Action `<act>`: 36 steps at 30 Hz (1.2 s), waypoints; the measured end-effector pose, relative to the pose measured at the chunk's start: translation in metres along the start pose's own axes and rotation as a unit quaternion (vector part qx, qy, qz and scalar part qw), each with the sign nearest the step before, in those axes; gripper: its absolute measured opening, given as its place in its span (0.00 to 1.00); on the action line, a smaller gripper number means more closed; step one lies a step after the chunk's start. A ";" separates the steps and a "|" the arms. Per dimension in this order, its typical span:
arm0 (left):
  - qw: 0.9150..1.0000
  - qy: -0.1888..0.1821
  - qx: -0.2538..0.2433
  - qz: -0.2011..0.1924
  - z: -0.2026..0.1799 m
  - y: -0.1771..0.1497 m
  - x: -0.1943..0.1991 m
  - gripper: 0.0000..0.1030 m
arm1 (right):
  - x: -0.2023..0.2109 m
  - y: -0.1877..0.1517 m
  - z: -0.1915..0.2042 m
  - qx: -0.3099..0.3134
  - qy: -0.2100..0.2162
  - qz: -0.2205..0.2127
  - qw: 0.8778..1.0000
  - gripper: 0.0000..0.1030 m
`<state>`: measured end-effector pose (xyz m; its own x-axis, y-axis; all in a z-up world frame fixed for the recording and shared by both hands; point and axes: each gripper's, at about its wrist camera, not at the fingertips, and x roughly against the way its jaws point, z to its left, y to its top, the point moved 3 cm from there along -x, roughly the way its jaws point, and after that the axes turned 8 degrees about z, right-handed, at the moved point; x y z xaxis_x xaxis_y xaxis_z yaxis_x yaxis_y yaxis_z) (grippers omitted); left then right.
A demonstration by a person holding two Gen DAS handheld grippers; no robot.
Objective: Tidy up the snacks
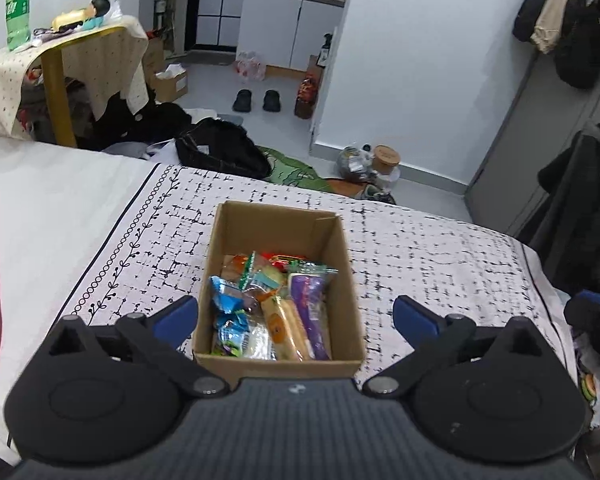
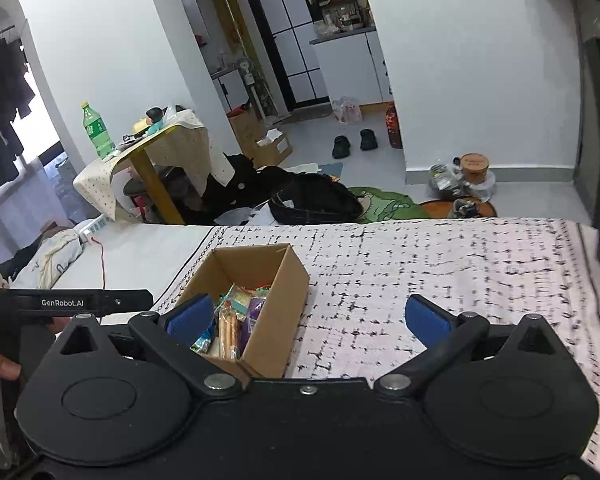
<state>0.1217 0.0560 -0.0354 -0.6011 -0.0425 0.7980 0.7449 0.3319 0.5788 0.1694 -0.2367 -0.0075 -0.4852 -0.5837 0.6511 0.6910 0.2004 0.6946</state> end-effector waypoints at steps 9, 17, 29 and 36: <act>0.999 -0.017 -0.026 -0.007 -0.006 -0.016 0.038 1.00 | 0.038 -0.015 0.013 -0.005 -0.006 -0.007 1.000 1.00; 0.998 -0.025 -0.048 -0.010 -0.007 -0.026 0.064 1.00 | 0.060 -0.026 0.026 -0.011 -0.015 -0.010 1.000 1.00; 0.998 -0.029 -0.057 -0.008 -0.001 -0.038 0.087 1.00 | 0.082 -0.038 0.047 -0.008 -0.022 -0.013 1.000 1.00; 0.997 -0.022 -0.067 -0.017 -0.002 -0.045 0.101 1.00 | 0.092 -0.047 0.058 -0.009 -0.018 -0.015 1.000 1.00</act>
<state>0.0281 0.0348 0.0200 -0.6369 -0.0102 0.7708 0.7537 0.2018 0.6254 0.0613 -0.2536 0.0377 -0.5240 -0.5603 0.6415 0.6857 0.1694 0.7080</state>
